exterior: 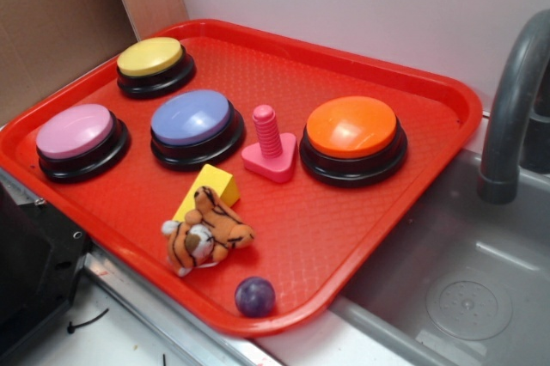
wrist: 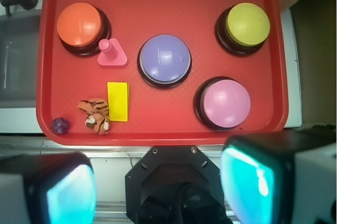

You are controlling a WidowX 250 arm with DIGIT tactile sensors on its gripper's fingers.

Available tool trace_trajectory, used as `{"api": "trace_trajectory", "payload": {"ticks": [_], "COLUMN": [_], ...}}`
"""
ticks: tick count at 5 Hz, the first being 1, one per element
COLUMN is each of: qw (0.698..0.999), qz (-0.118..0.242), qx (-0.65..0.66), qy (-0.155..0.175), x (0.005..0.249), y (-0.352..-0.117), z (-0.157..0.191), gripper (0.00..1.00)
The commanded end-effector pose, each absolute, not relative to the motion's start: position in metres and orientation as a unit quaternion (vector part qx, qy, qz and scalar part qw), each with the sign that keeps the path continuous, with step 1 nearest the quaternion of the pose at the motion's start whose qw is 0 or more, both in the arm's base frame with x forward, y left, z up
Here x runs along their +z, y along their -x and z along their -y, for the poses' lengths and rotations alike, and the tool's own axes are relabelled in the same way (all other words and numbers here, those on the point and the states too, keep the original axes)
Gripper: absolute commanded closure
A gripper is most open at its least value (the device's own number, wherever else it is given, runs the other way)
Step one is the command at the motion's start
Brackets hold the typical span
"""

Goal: Push the yellow button.

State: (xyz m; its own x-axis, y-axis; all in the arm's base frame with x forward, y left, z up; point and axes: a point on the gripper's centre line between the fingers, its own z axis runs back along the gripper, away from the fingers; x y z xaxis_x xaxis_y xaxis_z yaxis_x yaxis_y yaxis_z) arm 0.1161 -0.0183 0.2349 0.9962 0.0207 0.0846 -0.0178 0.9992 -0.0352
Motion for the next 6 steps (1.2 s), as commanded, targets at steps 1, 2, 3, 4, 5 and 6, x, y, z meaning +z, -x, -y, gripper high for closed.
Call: {"api": "trace_trajectory", "payload": {"ticks": [1,2,3,4,5,6], "qw": [0.999,0.990,0.971,0.955,0.952,0.953], "qz": [0.043,0.018,0.066,0.099,0.113,0.109], "qx": [0.010,0.135,0.228,0.280,0.285,0.283], "qy": [0.017,0.021,0.007,-0.012,-0.004,0.001], "x": [0.235,0.203,0.177,0.146,0.124,0.103], "y": [-0.116,-0.166,-0.210,-0.250,-0.257,-0.270], "z": [0.018,-0.020,-0.056,-0.091,-0.120,-0.134], "gripper": [0.00,0.00,0.00,0.00,0.00,0.00]}}
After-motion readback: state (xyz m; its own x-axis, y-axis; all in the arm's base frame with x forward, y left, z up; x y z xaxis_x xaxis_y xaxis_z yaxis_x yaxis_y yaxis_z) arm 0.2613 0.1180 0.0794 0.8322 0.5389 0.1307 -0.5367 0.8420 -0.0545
